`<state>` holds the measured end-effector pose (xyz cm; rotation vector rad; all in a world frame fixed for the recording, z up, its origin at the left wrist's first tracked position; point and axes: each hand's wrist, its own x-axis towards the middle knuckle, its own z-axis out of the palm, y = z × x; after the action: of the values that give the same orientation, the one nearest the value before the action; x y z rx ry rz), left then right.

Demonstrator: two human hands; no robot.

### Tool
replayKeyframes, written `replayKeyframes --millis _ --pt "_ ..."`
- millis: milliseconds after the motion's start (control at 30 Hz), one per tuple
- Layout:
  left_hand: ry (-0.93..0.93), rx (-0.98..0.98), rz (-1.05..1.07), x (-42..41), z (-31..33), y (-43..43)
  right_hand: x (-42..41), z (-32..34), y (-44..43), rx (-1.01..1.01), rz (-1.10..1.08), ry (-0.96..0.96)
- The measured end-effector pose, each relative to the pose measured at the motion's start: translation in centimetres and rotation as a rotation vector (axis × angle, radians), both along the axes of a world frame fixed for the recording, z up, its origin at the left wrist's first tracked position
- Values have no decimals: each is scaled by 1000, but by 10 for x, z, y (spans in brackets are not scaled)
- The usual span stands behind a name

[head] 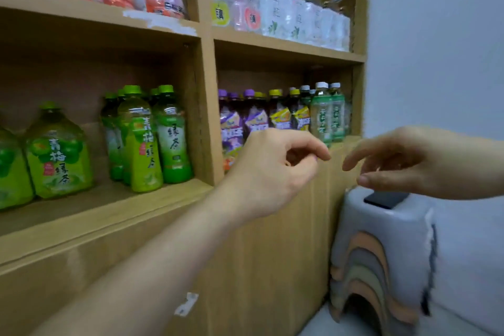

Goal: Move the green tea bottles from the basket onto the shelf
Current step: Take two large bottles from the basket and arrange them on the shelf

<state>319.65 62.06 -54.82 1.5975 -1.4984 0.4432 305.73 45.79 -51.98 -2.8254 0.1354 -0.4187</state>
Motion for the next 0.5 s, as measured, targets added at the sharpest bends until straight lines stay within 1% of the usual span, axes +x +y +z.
replayKeyframes --millis 133,333,400,500 --pt "-25 145 -180 -69 -45 -76 -85 -30 -50 32 -111 65" --pt "7 393 -306 -165 -120 -181 -210 -104 -137 166 -341 86" --pt "-30 490 -340 -194 -145 -211 -248 -135 -165 176 -431 124" --pt "-117 609 -356 -232 -178 -251 -294 -184 -204 230 -549 238"
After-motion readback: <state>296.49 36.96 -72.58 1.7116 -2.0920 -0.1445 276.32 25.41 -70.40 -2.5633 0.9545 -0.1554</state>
